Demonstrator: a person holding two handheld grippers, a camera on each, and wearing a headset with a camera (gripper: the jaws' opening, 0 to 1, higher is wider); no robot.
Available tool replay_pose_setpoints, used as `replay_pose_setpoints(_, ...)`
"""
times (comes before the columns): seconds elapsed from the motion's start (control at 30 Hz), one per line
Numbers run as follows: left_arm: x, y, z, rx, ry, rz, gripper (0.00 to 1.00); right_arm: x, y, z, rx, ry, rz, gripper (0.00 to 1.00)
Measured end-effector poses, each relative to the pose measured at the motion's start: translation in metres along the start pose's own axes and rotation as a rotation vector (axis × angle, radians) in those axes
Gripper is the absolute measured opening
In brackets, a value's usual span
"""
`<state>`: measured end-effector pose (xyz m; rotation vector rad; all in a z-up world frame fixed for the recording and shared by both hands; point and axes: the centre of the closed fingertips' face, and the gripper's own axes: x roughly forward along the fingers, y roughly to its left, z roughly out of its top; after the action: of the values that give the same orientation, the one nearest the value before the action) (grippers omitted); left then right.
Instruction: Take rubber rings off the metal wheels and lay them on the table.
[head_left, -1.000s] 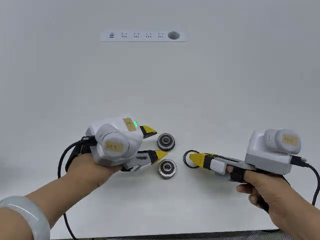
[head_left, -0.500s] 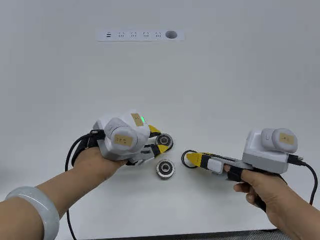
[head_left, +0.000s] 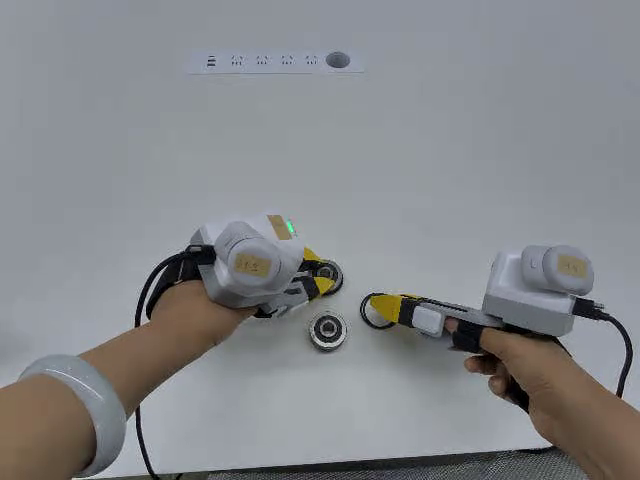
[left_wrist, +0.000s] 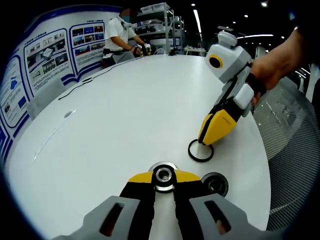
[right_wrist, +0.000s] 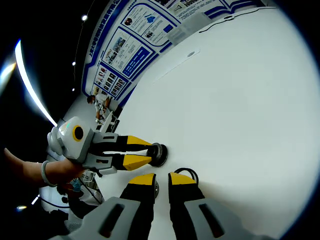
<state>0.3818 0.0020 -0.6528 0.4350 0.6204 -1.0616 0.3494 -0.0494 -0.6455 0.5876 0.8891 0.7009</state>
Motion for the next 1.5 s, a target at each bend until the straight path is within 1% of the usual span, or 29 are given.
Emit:
replay_pose_setpoints(0.23,0.001,0.000,0.001,0.014,-0.001,-0.007,0.14,0.008,0.005,0.006,-0.004,-0.005,0.013,0.13)
replay_pose_setpoints(0.47,0.001,0.000,0.001,0.013,-0.006,-0.009,0.13,0.019,0.010,0.017,-0.020,-0.014,0.035,0.18)
replay_pose_setpoints(0.67,0.001,0.001,0.001,0.008,-0.010,-0.007,0.13,0.027,0.019,0.018,-0.042,-0.002,0.054,0.23)
replay_pose_setpoints(0.83,0.001,0.000,0.001,0.006,-0.011,-0.006,0.13,0.031,0.022,0.018,-0.052,0.004,0.061,0.27)
replay_pose_setpoints(0.97,0.001,0.000,0.001,0.005,-0.013,-0.007,0.13,0.036,0.025,0.019,-0.061,0.013,0.079,0.31)
replay_pose_setpoints(1.1,0.001,0.000,0.000,0.004,-0.016,-0.007,0.13,0.041,0.023,0.023,-0.062,0.022,0.095,0.33)
replay_pose_setpoints(1.3,0.001,0.000,0.000,-0.002,-0.021,-0.005,0.13,0.049,0.026,0.027,-0.064,0.035,0.124,0.38)
replay_pose_setpoints(1.5,0.001,0.000,0.000,-0.006,-0.024,-0.004,0.13,0.054,0.028,0.026,-0.064,0.064,0.144,0.39)
